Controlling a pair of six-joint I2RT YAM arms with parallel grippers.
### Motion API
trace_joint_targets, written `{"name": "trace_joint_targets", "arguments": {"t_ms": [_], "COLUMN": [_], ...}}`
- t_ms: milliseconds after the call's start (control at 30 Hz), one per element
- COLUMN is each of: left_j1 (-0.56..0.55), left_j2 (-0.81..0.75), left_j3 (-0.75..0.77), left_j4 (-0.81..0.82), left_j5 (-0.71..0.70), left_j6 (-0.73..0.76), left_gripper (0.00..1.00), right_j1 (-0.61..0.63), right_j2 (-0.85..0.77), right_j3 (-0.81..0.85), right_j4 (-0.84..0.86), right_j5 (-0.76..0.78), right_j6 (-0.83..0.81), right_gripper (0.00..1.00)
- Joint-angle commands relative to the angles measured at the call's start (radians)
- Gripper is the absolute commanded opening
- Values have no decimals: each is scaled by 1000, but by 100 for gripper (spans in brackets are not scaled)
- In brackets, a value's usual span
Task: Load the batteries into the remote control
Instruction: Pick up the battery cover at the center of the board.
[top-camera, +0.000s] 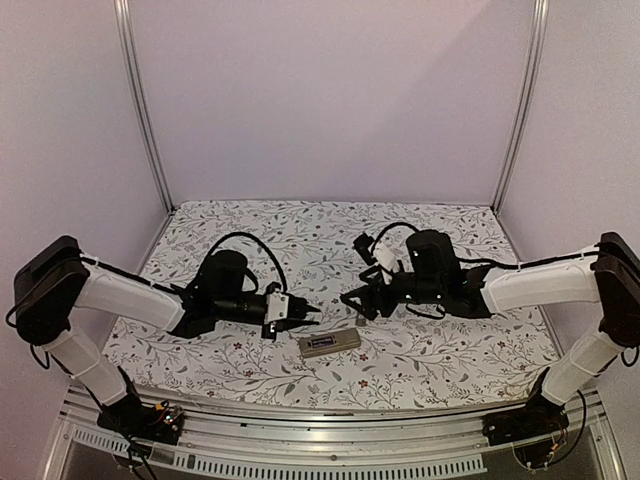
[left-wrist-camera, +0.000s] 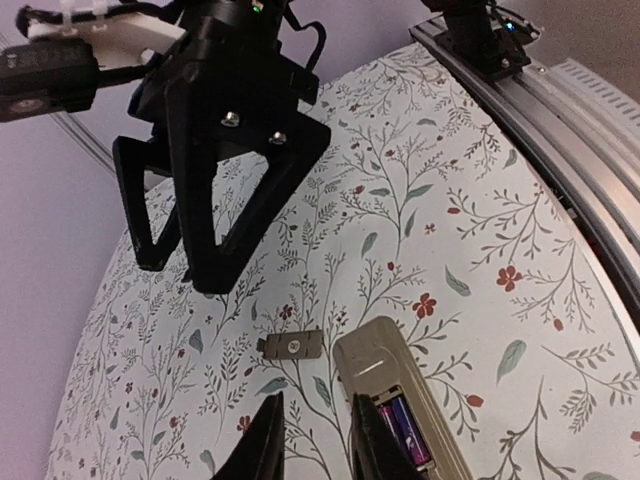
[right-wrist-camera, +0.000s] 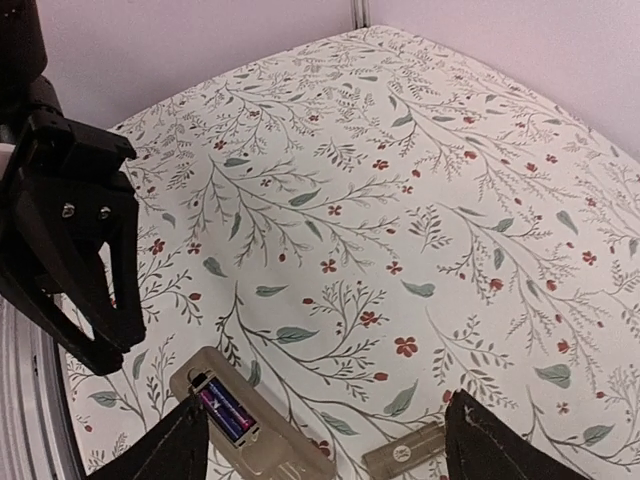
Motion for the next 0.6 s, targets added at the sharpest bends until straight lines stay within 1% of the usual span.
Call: {"name": "trace_joint_targets", "arguments": {"t_ms": [0,33,67,133,167,200,233,267,300,333,367,400,467,533,567], "left_j1": [9,13,16,19,18,17,18,18,18,20,22,27,45,70,81], "left_j2": [-77,-97,-116,-160,-181,-202,-222,-243,-262,-288,-301,-327,-367,-406,-425], "left_j3": [-10,-17,-25,-52,-72,-91,-112,-134,-155,-179,-203,-230,-281,-330,-355], "left_j4": [-2,0,-1,-1,0,1,5,13,22,37,57,77,114,132,136], "left_j5": [-63,-105,-147,-225,-256,-281,-309,-342,-389,-453,-484,-543,-604,-618,-618], "left_j6": [-219,-329,-388,-540,-619,-664,-704,-736,-756,-790,-810,-831,-883,-948,-979], "left_gripper": [27,37,43,65,76,82,86,89,93,95,97,98,99,100,100], "right_j1": [-30,-31,-32,-33,-34,-42,-59,-70,-73,-73,-73,-73,-72,-59,-43], "right_j2": [-91,-105,-115,-145,-159,-166,-171,-163,-147,-105,-72,-24,79,165,221], "right_j3": [27,37,47,70,83,98,119,162,217,276,338,394,498,582,618], "right_j4": [-9,-18,-33,-64,-114,-143,-179,-247,-349,-458,-559,-655,-831,-981,-1039], "right_j5": [280,362,420,547,622,634,597,576,583,587,581,569,539,530,543], "right_j6": [164,185,207,257,327,392,428,444,482,525,596,652,766,855,884], "right_gripper": [86,96,99,99,99,99,95,90,86,84,82,82,81,83,85]}}
